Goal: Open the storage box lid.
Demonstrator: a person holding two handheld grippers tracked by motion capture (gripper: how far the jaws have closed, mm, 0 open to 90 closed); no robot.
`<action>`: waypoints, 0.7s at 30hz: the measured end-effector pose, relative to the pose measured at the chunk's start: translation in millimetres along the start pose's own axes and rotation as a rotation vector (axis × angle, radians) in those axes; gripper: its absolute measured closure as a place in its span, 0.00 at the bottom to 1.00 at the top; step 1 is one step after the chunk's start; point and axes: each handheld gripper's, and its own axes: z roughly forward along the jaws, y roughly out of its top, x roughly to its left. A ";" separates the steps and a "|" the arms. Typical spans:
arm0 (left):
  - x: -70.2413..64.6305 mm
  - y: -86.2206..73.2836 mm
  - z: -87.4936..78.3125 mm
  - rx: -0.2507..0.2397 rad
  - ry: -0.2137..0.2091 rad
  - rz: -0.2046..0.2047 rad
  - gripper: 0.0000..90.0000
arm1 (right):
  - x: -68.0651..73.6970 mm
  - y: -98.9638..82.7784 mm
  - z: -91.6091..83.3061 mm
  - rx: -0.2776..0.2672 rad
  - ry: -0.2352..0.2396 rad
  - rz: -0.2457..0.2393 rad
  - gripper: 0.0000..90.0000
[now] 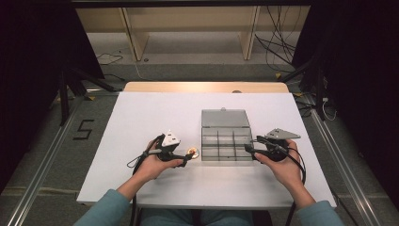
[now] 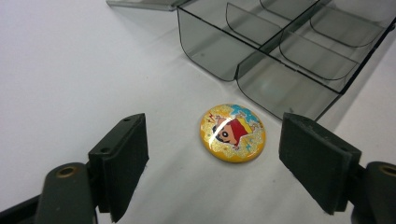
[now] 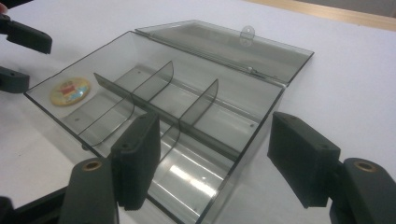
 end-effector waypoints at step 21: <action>-6.3 2.1 29.5 0.055 -0.057 0.062 0.32 | -1.3 -0.1 0.2 -0.003 0.003 -0.001 0.37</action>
